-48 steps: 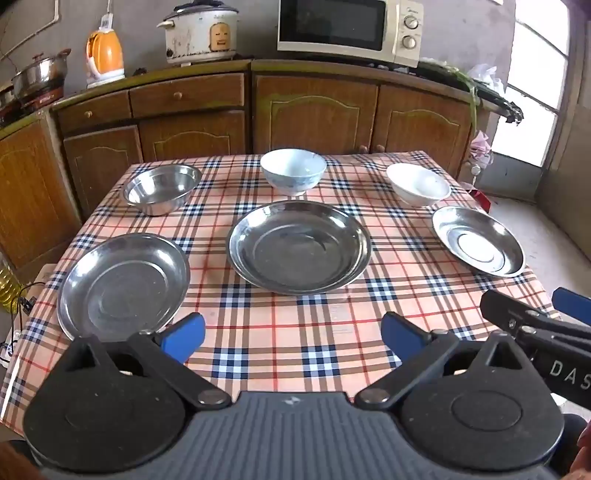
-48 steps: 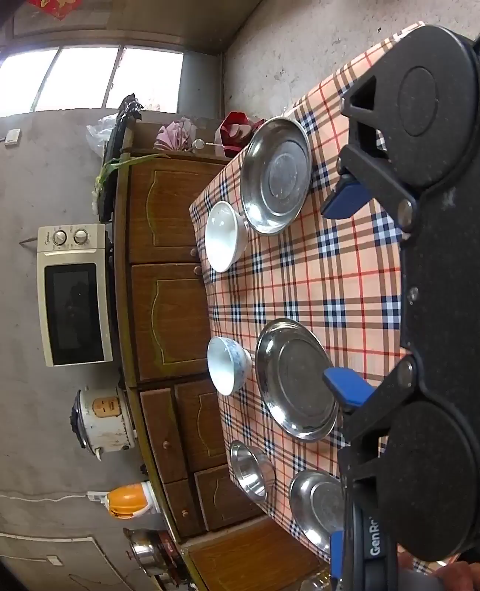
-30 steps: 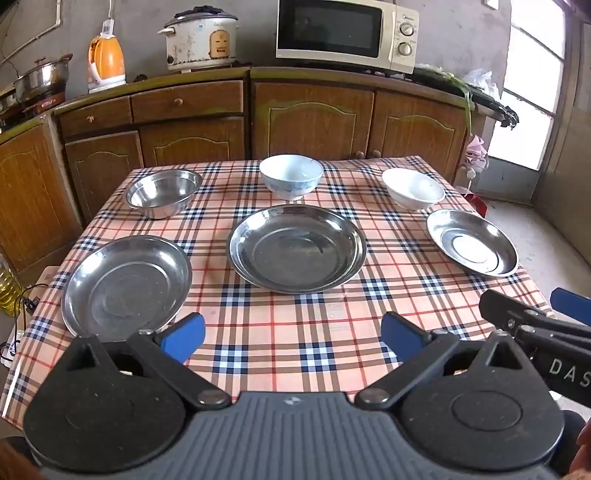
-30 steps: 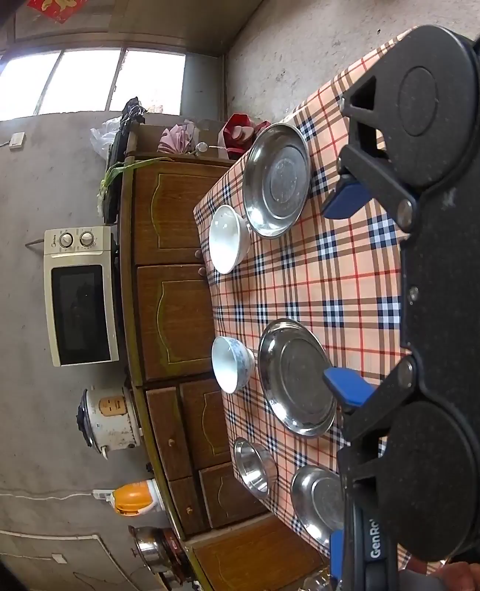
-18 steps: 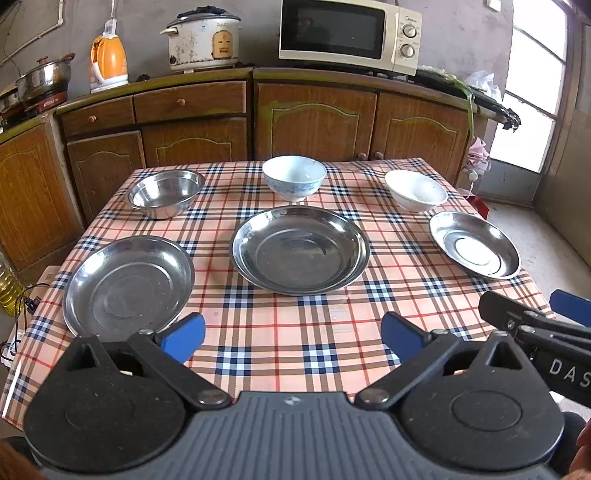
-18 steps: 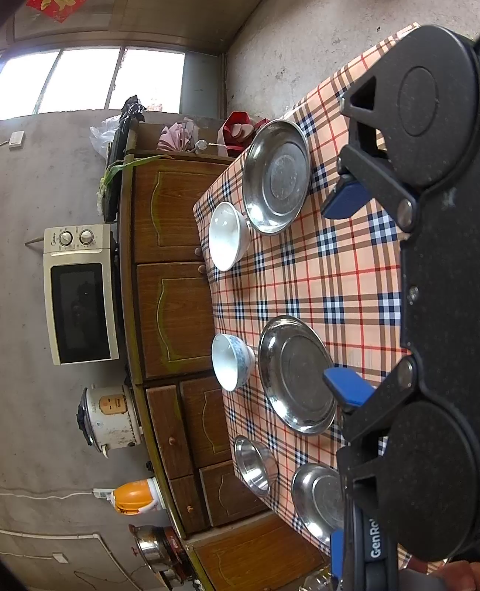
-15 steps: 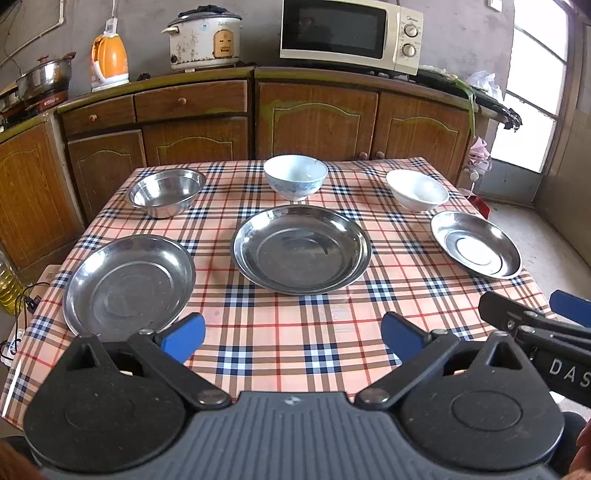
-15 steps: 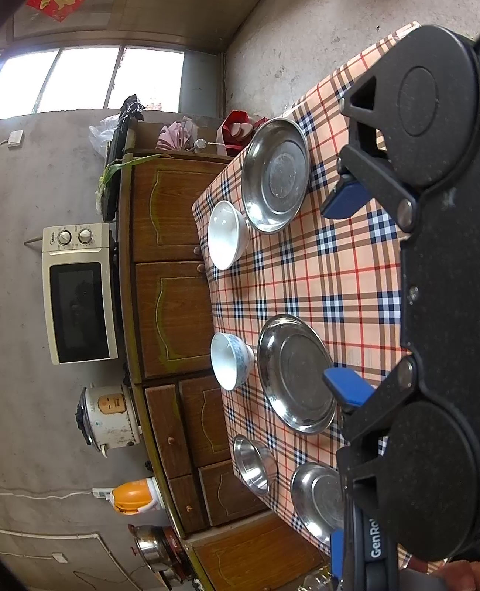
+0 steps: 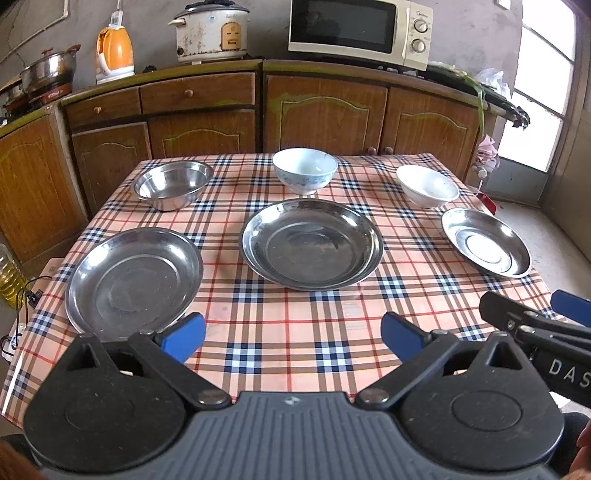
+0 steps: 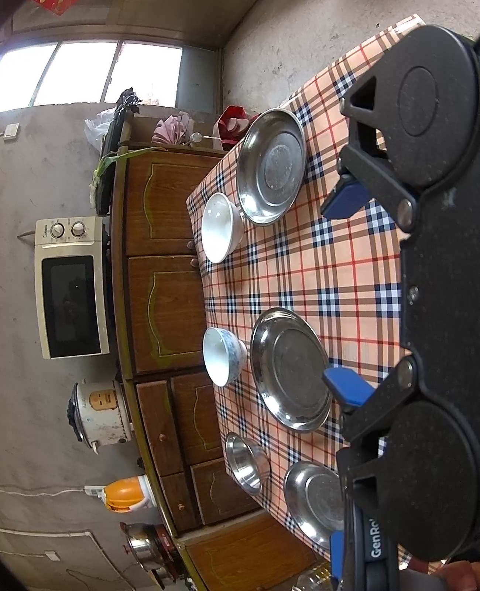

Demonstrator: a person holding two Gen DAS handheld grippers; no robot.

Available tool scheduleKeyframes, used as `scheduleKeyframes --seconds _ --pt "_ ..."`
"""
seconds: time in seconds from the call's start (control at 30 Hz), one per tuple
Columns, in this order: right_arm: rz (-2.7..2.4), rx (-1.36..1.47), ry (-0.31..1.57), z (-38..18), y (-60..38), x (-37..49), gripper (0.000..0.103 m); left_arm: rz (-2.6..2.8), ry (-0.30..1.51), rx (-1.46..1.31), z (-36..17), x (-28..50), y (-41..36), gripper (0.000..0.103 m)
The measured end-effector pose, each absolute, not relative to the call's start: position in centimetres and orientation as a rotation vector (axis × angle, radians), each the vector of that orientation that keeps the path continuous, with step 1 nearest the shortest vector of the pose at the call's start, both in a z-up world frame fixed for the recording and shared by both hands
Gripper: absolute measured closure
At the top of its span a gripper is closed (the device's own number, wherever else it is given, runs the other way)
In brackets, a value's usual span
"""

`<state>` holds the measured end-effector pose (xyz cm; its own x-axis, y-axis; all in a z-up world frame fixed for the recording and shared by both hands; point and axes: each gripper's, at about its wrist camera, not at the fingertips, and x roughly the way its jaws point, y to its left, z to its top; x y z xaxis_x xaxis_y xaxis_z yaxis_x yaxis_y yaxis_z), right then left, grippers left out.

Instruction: Organize plates and bowls

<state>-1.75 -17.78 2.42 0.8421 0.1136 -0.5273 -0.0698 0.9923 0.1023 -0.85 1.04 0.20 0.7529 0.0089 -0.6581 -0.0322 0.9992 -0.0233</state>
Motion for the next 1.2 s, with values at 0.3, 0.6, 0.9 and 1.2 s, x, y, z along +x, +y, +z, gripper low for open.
scheduleKeyframes --seconds 0.3,0.6,0.9,1.2 --pt "0.109 0.068 0.573 2.1 -17.1 -0.9 0.000 0.031 0.725 -0.034 -0.2 -0.3 1.9 0.000" --pt "0.121 0.052 0.583 1.7 -16.4 0.3 0.000 0.043 0.734 -0.032 -0.5 0.4 2.4 0.000" --pt "0.136 0.030 0.590 1.1 -15.5 1.8 0.000 0.055 0.748 -0.035 -1.1 1.6 2.9 0.002" --pt "0.155 0.011 0.597 0.5 -14.6 3.9 0.000 0.067 0.759 -0.029 -1.6 3.2 3.6 0.003"
